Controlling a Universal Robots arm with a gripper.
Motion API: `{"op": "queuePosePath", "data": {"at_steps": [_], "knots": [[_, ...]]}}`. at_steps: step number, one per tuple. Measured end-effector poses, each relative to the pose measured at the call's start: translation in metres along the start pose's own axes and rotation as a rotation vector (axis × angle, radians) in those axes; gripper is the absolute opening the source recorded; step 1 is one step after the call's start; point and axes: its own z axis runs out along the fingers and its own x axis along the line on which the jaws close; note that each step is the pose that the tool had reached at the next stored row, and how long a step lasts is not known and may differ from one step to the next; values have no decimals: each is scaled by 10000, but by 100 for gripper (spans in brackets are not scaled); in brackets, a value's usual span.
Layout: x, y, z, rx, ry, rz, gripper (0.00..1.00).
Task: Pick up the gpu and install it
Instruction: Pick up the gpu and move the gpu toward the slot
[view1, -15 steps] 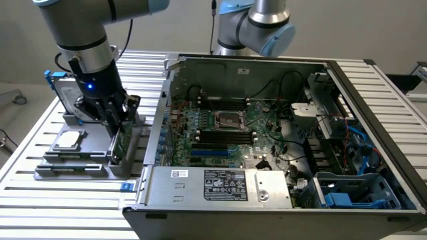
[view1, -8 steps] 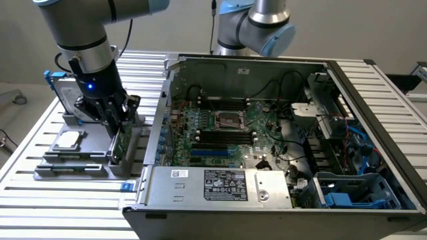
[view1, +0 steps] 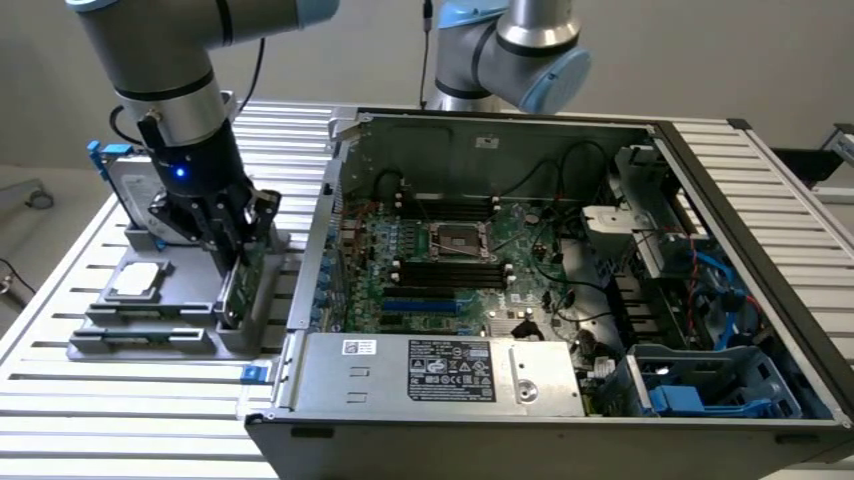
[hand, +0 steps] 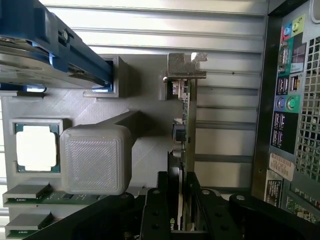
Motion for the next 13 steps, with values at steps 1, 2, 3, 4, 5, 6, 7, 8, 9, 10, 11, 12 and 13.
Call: {"op": "queuePosePath", "data": {"at_steps": [1, 2, 3, 4, 5, 6, 7, 8, 9, 10, 11, 12, 13], "knots": [[0, 0, -15, 0, 1, 0, 26], [0, -1, -39, -1, 5, 0, 26], [-1, -2, -69, -6, 6, 0, 26], [-2, -2, -104, -10, 8, 0, 26], [-2, -3, -149, -16, 8, 1, 26], [-4, -4, -190, -21, 7, 1, 26], [-4, -5, -234, -24, 8, 0, 26], [-6, -6, -279, -26, 7, 0, 26], [-6, -7, -324, -27, 8, 1, 26], [-7, -8, -369, -29, 7, 1, 26], [-8, -9, -417, -29, 7, 1, 26], [-9, -10, -462, -28, 8, 1, 26], [-11, -11, -506, -30, 7, 0, 26]]}}
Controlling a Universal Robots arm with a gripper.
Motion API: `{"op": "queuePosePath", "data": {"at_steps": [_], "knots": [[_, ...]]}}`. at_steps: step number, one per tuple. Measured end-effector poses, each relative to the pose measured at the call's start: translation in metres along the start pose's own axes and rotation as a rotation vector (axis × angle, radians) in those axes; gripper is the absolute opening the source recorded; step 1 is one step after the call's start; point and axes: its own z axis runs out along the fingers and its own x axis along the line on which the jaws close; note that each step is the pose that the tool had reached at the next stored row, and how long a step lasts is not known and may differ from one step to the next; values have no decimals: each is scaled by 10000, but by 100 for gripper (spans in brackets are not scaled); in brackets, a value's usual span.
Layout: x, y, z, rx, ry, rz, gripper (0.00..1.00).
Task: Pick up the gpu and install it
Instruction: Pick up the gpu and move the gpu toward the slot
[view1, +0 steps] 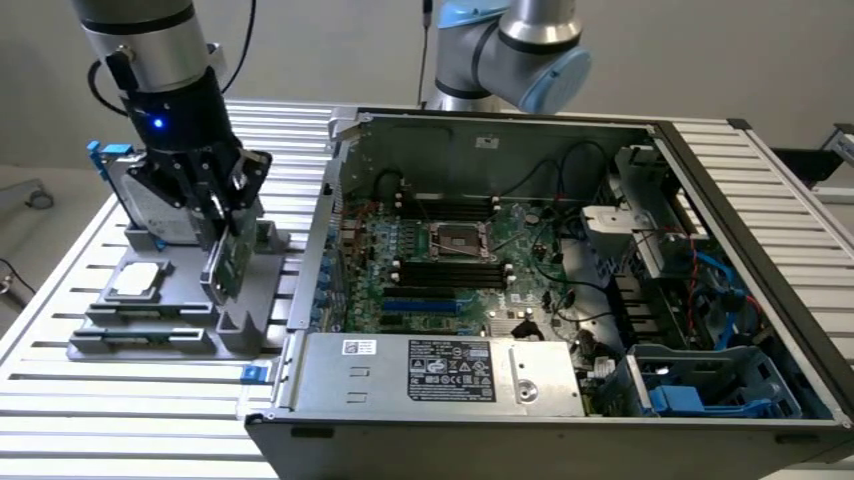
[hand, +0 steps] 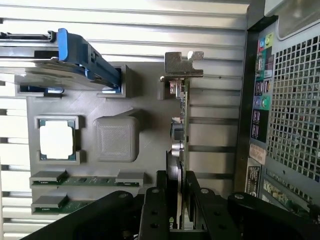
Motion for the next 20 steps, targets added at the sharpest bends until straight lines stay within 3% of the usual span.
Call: {"op": "queuePosePath", "data": {"at_steps": [9, 12, 20], "knots": [[-77, -15, -406, 0, 14, 0, 26], [-184, -26, -542, -10, 27, 0, 26], [-490, -77, -897, -56, 154, -2, 26]]}}
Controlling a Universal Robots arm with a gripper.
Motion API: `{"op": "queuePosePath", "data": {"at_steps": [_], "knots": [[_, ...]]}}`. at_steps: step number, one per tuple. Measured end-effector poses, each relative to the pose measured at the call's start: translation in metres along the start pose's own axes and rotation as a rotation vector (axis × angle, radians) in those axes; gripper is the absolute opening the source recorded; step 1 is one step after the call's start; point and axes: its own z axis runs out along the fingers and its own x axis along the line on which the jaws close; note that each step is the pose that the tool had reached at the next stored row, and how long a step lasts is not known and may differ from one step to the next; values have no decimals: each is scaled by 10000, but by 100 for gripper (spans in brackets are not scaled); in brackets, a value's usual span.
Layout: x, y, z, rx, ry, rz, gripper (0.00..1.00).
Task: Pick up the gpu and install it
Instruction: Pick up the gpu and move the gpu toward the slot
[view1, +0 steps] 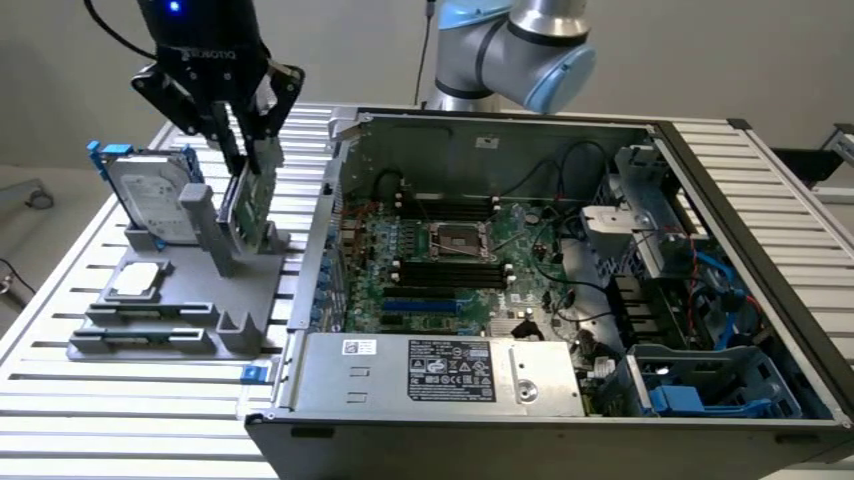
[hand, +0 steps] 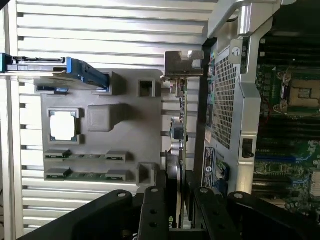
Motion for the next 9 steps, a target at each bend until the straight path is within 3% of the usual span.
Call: {"op": "queuePosePath", "data": {"at_steps": [9], "knots": [[-287, -22, -402, -8, 122, -2, 26]]}}
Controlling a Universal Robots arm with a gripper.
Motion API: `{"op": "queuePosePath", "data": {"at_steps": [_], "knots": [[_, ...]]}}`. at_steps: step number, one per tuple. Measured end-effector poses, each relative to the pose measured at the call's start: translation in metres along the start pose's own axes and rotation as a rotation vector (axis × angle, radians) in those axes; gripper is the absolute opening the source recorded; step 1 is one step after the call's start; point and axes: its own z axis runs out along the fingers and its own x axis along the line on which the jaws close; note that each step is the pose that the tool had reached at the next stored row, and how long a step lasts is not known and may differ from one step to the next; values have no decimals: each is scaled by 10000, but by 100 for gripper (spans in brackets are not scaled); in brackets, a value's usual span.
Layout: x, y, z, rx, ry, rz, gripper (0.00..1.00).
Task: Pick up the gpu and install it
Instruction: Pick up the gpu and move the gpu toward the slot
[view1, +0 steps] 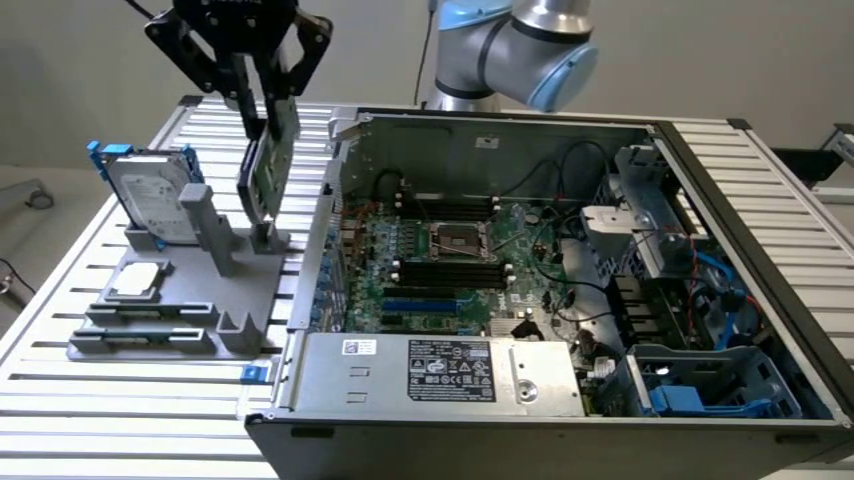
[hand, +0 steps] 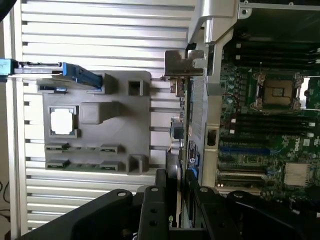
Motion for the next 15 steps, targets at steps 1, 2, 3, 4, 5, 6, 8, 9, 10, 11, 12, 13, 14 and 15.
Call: {"op": "queuePosePath", "data": {"at_steps": [1, 2, 3, 4, 5, 6, 8, 9, 10, 11, 12, 13, 14, 15], "knots": [[-45, -2, -21, -2, 14, 0, 26], [-92, -5, -36, -2, 27, 0, 26], [-137, -8, -46, -2, 39, 0, 26], [-181, -12, -52, -2, 53, -1, 26], [-226, -17, -57, -1, 70, -1, 26], [-271, -21, -60, -3, 87, -1, 26], [-365, -30, -64, -4, 133, -1, 26], [-410, -35, -65, -5, 161, -1, 26], [-454, -41, -66, -7, 195, -2, 26], [-499, -49, -66, -9, 238, -3, 26], [-544, -58, -67, -10, 284, -3, 26], [-587, -69, -67, -10, 330, -4, 26], [-634, -82, -67, -7, 375, -4, 26], [-678, -93, -65, -1, 412, -5, 26]]}}
